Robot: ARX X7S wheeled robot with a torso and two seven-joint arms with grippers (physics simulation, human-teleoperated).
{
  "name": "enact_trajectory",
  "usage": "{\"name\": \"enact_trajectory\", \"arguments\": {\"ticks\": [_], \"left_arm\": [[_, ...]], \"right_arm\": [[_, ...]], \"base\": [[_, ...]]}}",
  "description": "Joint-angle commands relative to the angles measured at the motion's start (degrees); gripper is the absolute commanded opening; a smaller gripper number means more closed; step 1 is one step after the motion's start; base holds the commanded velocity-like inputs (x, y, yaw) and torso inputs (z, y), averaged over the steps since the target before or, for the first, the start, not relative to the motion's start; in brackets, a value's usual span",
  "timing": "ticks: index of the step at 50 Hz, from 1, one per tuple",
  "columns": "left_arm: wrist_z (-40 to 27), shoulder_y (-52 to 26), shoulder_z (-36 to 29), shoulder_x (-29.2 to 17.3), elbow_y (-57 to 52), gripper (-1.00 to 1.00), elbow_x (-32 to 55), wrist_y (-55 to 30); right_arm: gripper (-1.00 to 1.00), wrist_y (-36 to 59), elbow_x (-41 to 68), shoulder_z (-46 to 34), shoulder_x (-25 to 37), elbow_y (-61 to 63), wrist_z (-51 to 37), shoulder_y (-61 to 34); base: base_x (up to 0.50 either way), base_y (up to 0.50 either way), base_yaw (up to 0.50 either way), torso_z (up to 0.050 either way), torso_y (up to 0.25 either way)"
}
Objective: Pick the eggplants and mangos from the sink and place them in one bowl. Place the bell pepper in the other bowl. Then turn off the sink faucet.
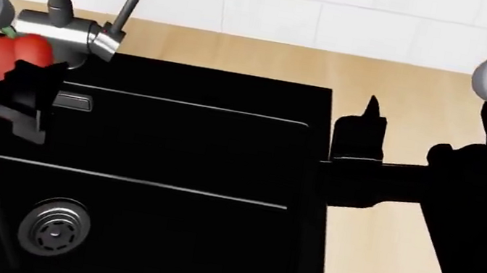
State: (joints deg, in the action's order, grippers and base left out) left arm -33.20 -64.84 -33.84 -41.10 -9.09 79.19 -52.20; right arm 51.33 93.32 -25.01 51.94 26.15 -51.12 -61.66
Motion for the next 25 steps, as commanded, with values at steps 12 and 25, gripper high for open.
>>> {"name": "enact_trajectory", "arguments": {"ticks": [12, 25], "left_arm": [[-3.04, 2.78, 3.77, -2.34, -7.31, -1.0, 3.76, 2.96], [-3.85, 3.67, 4.91, -4.53, -10.51, -1.0, 3.24, 3.98]], "right_arm": [[1.0, -1.18, -3.04, 0.63, -0.67, 2.19, 0.96, 0.69], [1.0, -2.48, -5.25, 0.68, -0.69, 2.92, 2.46, 2.32]], "base": [[0.0, 0.0, 0.0, 0.006, 0.236], [0.0, 0.0, 0.0, 0.001, 0.021]]}}
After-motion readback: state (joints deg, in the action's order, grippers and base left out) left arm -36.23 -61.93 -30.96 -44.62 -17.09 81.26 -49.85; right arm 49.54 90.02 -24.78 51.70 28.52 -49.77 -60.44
